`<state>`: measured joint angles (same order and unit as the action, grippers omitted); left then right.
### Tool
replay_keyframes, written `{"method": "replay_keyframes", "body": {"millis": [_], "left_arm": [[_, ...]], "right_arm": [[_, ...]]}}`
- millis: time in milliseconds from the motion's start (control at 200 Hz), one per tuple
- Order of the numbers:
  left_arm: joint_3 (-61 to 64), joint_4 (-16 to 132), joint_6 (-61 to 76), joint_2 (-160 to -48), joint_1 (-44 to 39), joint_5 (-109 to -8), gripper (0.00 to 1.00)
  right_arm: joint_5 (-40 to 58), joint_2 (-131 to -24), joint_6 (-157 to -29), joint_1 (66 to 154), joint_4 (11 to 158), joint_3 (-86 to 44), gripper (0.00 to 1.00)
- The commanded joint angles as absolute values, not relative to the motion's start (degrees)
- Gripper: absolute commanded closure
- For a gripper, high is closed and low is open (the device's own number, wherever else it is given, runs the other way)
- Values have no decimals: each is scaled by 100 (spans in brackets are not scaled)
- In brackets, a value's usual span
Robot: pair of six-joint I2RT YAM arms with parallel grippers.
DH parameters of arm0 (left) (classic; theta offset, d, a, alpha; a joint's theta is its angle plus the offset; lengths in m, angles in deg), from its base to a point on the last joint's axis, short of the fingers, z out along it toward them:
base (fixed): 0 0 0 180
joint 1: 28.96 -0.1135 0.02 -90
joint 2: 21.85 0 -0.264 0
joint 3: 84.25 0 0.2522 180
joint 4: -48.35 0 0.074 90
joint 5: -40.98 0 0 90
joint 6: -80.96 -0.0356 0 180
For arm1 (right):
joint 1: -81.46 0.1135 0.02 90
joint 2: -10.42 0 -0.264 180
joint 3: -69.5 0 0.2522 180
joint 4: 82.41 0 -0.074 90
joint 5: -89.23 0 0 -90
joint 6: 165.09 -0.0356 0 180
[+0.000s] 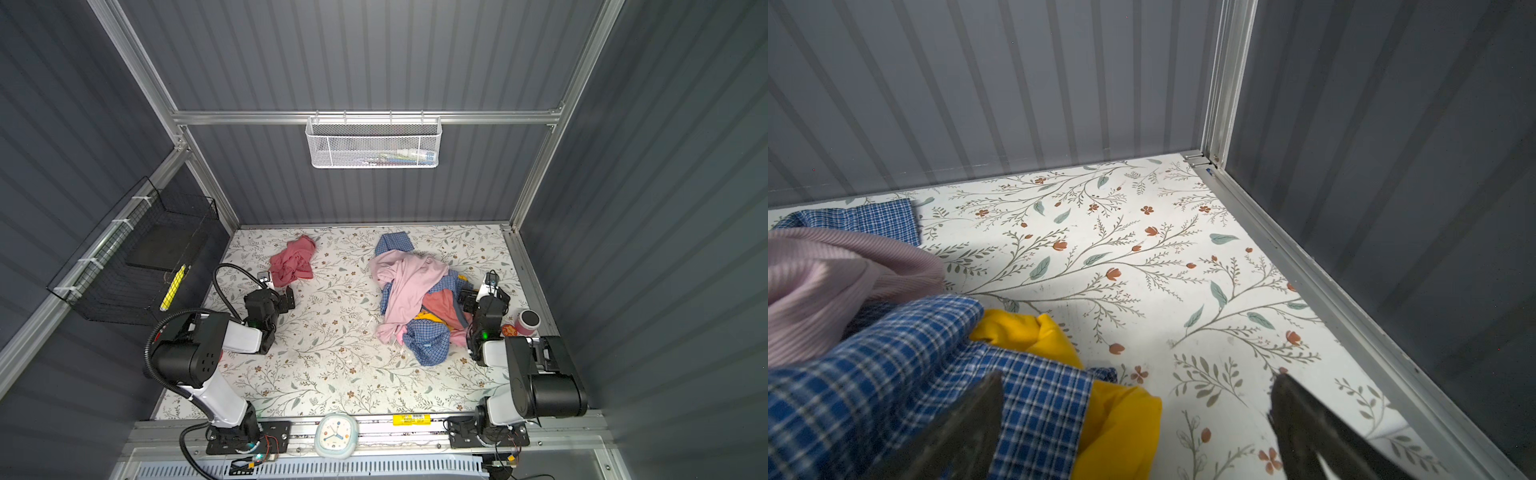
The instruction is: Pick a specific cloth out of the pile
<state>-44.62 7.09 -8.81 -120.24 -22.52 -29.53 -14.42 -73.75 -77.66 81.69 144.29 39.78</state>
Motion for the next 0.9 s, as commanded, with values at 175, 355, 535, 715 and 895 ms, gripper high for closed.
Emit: {"method": "replay_keyframes", "body": {"millis": [175,355,535,715,895], "left_arm": [[-4447,762,-939,-12027,-2272,-2979,0],[-4444,771,-943,-12028,-2272,-2984,0],[-4453,762,-939,-12023,-2272,-2979,0],[-4449,736,-948,-12023,-2272,-2969,0],[-4415,802,-942,-12038,-2272,-2988,0]], "right_arm": [[-1356,-7366,-7847,8112,14306,3841,1],[-1346,-7362,-7860,8114,14302,3834,1],[-1335,-7361,-7861,8103,14298,3843,1],[-1325,-7362,-7861,8094,14289,3836,1],[-1324,-7367,-7861,8098,14289,3835,1]]}}
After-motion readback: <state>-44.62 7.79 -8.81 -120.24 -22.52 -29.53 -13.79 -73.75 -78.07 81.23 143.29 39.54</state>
